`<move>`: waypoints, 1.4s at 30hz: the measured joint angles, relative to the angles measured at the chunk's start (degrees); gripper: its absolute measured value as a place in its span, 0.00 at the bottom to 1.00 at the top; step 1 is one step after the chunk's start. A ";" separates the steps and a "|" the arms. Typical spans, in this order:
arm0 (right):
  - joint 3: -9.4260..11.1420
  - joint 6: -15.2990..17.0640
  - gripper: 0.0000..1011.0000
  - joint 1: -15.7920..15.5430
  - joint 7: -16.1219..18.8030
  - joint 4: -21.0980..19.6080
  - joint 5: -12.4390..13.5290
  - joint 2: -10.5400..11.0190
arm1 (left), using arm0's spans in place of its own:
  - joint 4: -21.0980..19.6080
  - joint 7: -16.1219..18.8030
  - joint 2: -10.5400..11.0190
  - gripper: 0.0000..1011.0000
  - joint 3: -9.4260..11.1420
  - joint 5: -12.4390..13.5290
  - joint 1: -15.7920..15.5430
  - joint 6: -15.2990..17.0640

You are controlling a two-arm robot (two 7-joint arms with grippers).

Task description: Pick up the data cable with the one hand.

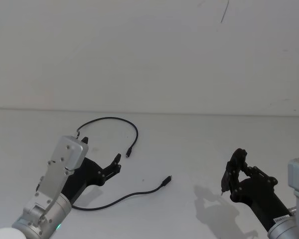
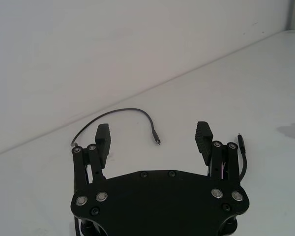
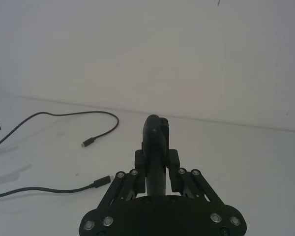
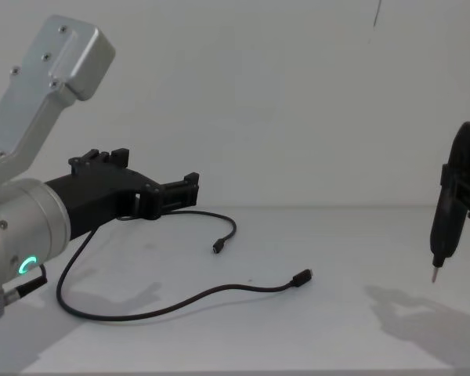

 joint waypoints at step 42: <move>0.00 0.00 0.27 0.00 0.00 0.00 0.00 0.01 | 11.37 -30.25 3.31 0.99 6.39 -6.73 -9.52 1.55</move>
